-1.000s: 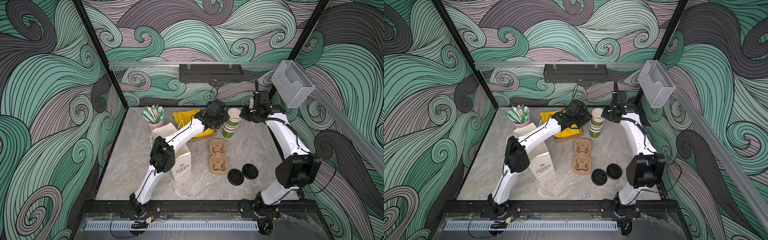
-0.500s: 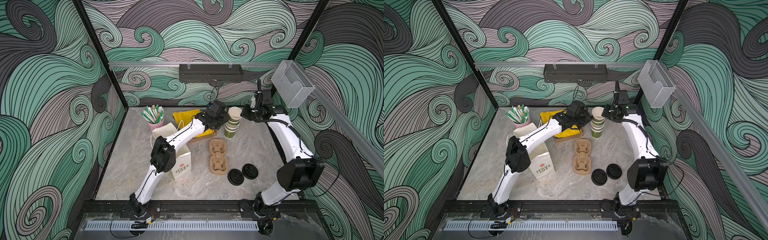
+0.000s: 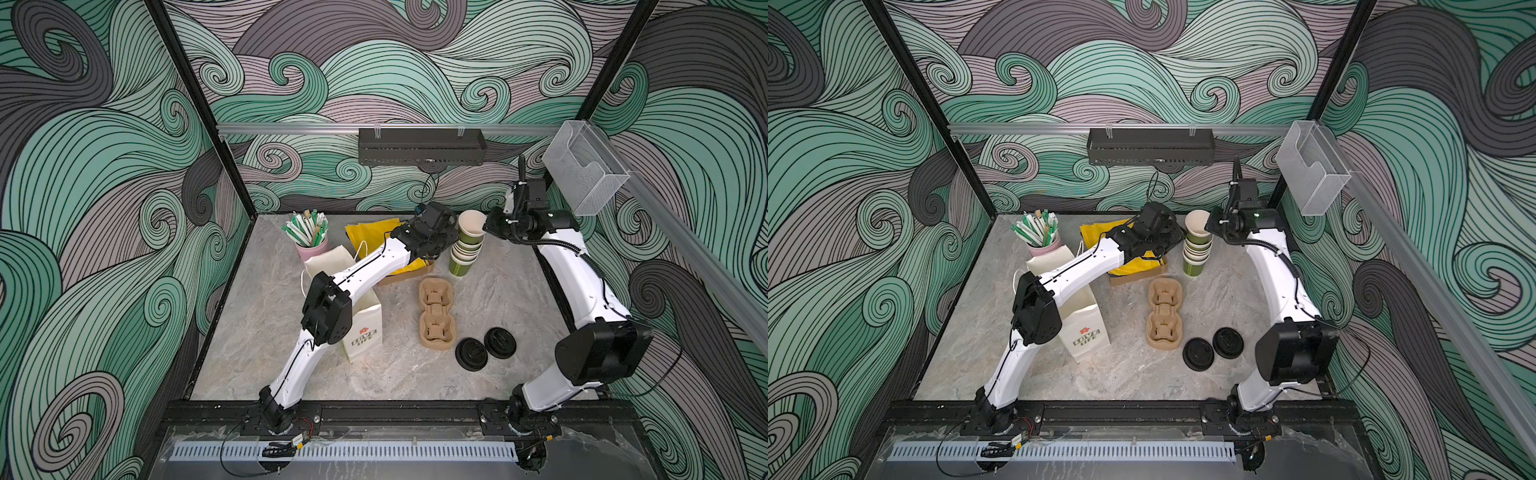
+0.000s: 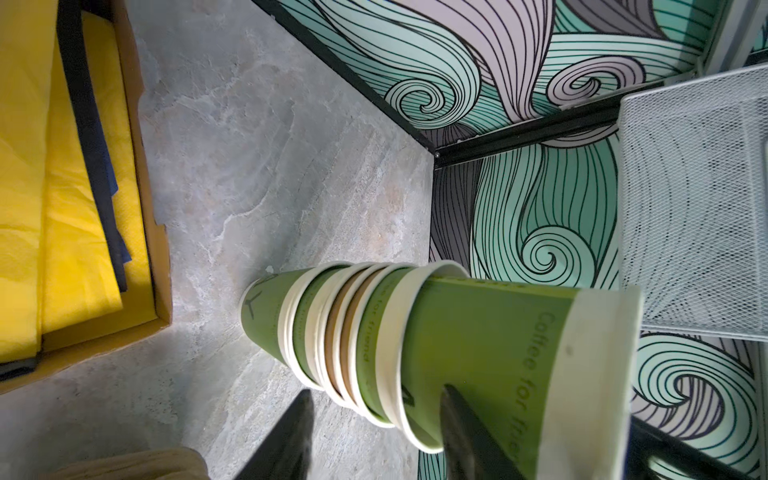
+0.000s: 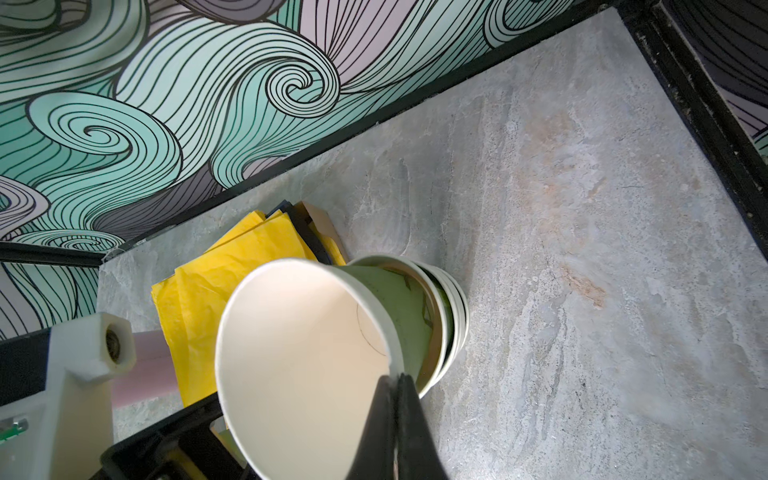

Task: Pack the takeout coffee
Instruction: 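Lift the top green cup with the right gripper and set it beside the bag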

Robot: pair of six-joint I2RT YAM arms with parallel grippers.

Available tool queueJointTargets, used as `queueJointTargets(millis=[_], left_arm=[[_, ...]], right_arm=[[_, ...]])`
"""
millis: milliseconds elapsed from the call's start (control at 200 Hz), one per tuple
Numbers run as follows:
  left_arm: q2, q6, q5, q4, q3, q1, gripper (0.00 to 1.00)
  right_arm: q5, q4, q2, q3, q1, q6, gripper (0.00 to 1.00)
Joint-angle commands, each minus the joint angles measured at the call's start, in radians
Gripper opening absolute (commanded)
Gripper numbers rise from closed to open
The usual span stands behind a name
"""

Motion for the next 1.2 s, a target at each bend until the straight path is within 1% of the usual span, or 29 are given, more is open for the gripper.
queueJointTargets(millis=[0,75,205,280,375,495,590,745,770,985,1096,1196], left_arm=[[-0.122,0.103,-0.063,0.049,0.017,-0.026,0.57],[-0.163,0.139,-0.1,0.057,-0.001,-0.039,0.59],[-0.249,0.198,-0.166,0.084,-0.058,-0.055,0.59],[-0.323,0.261,-0.241,0.116,-0.123,-0.069,0.59],[-0.428,0.35,-0.306,0.194,-0.223,-0.083,0.59],[-0.552,0.465,-0.323,0.255,-0.333,-0.088,0.6],[-0.655,0.547,-0.331,0.263,-0.419,-0.087,0.61],[-0.839,0.619,-0.406,0.265,-0.598,-0.087,0.61],[-0.891,0.623,-0.419,0.266,-0.625,-0.087,0.61],[-1.135,0.634,-0.533,0.26,-0.836,-0.087,0.61],[-1.226,0.631,-0.588,0.251,-0.912,-0.088,0.61],[-1.295,0.627,-0.614,0.24,-0.961,-0.087,0.61]], right_arm=[[0.013,0.01,-0.069,0.043,-0.003,0.011,0.0],[0.015,0.01,-0.092,0.051,-0.002,0.012,0.0],[0.017,-0.019,-0.138,0.068,0.002,0.008,0.0],[0.032,-0.037,-0.183,0.064,0.017,0.005,0.0],[0.029,-0.064,-0.247,0.044,0.04,-0.007,0.0],[0.009,-0.13,-0.328,0.009,0.077,-0.036,0.0],[0.0,-0.16,-0.41,-0.052,0.127,-0.067,0.0],[-0.013,-0.168,-0.532,-0.151,0.256,-0.1,0.0],[-0.015,-0.177,-0.543,-0.163,0.279,-0.106,0.0],[-0.006,-0.279,-0.578,-0.265,0.457,-0.149,0.0],[-0.01,-0.254,-0.59,-0.339,0.574,-0.119,0.0],[0.019,-0.185,-0.604,-0.427,0.713,-0.107,0.0]])
